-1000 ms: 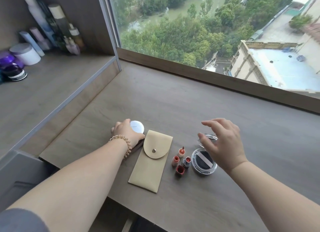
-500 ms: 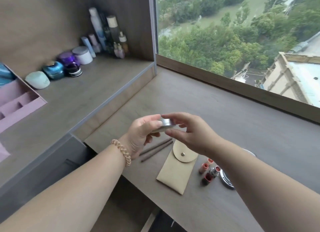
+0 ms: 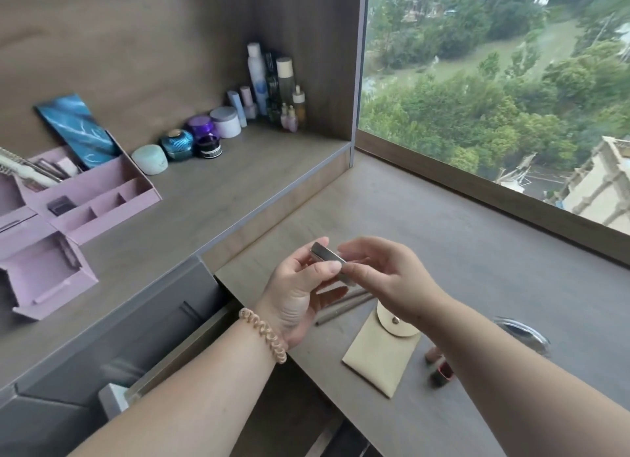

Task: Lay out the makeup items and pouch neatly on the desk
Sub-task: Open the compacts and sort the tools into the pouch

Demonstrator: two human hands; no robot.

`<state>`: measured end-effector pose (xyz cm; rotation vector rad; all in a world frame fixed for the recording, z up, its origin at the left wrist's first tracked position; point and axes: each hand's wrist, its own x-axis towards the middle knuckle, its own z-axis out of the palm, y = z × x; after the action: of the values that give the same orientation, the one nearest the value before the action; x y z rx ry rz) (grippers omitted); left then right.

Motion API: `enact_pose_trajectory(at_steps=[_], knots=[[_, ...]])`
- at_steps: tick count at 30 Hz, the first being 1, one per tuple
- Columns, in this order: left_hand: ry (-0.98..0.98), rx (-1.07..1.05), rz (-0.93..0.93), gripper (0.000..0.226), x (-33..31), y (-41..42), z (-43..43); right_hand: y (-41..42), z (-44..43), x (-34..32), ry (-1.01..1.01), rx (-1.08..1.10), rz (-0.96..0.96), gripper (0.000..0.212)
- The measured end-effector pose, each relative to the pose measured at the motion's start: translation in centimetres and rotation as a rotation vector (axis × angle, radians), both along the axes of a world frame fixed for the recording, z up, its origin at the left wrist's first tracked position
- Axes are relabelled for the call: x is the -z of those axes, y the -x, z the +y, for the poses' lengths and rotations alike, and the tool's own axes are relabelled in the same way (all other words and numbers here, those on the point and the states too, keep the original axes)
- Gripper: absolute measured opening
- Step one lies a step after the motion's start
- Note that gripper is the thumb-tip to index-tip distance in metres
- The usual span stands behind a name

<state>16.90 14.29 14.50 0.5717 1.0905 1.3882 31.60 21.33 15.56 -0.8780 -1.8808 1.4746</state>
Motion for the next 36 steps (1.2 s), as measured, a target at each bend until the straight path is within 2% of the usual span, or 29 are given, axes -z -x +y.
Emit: enact_pose_trajectory(at_steps=[2, 5, 9, 13, 17, 23, 28, 32, 36], knots=[[0.014, 0.024, 0.077, 0.082, 0.1, 0.3, -0.3, 0.0, 0.1, -0.3, 0.020, -0.101, -0.050, 0.031], [0.004, 0.054, 0.159, 0.082, 0.0, 0.7, -0.7, 0.0, 0.3, -0.6, 0.008, -0.181, -0.162, 0.059], [-0.029, 0.058, 0.164, 0.057, -0.2, 0.5, -0.6, 0.0, 0.1, -1.3, -0.119, -0.211, -0.271, 0.067], [-0.023, 0.039, 0.035, 0.053, -0.1, -0.4, -0.3, 0.0, -0.3, -1.4, -0.554, -0.188, -0.500, 0.059], [0.006, 0.000, -0.024, 0.057, 0.2, -1.5, 0.1, -0.2, -0.7, -0.4, -0.647, -0.120, -0.522, 0.051], [0.004, 0.030, -0.081, 0.057, 0.9, -2.7, 0.6, -1.5, -0.5, 0.4, -0.589, -0.064, -0.494, 0.049], [0.009, 0.043, -0.205, 0.067, 1.4, -3.0, 0.7, -2.4, -0.5, 1.3, -0.645, -0.077, -0.454, 0.048], [-0.002, 0.044, -0.241, 0.066, 1.5, -3.3, 0.5, -2.8, -0.8, 1.5, -0.651, -0.042, -0.379, 0.043], [-0.014, 0.051, -0.223, 0.066, 1.2, -3.4, 0.3, -3.2, -1.0, 1.0, -0.498, -0.021, -0.324, 0.039]])
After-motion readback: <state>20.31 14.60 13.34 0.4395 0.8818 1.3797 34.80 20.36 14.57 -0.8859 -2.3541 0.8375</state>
